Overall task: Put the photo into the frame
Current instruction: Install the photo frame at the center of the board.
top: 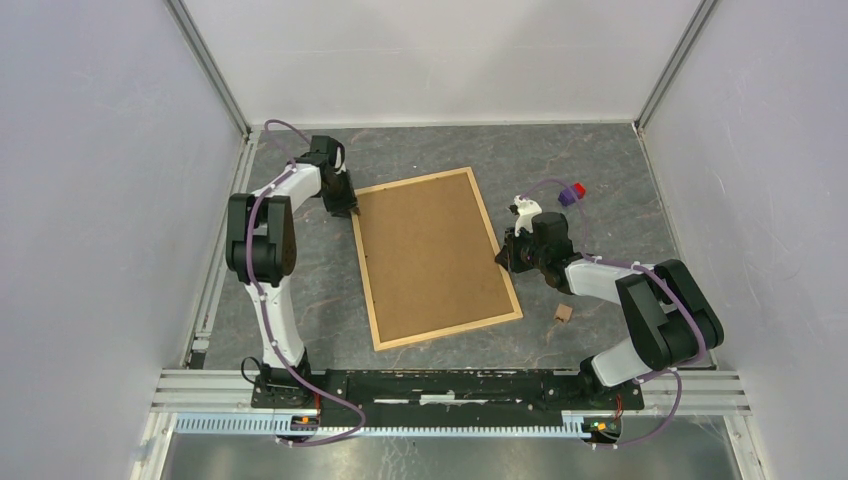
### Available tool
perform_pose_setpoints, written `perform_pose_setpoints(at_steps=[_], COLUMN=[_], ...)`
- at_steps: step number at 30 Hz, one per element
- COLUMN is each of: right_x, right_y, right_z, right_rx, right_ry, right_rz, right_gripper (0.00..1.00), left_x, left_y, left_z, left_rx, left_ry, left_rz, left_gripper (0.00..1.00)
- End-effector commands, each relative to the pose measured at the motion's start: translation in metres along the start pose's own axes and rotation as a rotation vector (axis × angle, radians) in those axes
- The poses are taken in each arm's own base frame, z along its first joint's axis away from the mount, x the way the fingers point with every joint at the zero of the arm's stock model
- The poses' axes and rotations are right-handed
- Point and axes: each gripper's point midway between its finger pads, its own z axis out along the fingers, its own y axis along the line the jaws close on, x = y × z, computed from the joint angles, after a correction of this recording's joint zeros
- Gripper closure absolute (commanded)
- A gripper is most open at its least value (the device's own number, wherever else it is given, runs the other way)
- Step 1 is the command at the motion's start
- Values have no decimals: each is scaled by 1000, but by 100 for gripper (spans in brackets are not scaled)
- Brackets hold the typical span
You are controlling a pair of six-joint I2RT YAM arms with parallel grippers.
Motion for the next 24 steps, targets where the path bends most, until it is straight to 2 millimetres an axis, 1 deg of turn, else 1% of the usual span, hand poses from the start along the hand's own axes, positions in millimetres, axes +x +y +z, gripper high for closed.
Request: perform_pose_setpoints(at_steps=[1, 3, 6, 17, 20, 24], right_x=[64, 63, 64, 65, 65, 65], right_y=[5, 6, 6, 8, 8, 7], right_z=[-10, -10, -10, -9, -9, -9], right_rx=[-32, -34, -38, -49, -48, -45], right_ry=[215, 215, 215, 220, 221, 222], right_rz=[20, 20, 23, 27, 28, 26], right_gripper=[100, 100, 100, 100, 100, 100], left_x=[10, 10, 7, 6, 7, 10], left_y=[17, 13, 10, 11, 15, 19], left_z=[8, 7, 6, -1, -4, -5], left_rx=[-78, -45, 52, 143, 125, 103], left_ry=[45, 46, 37, 18, 20, 16], left_rz=[29, 13, -49, -106, -94, -91], left_gripper=[65, 65, 64, 56, 57, 64])
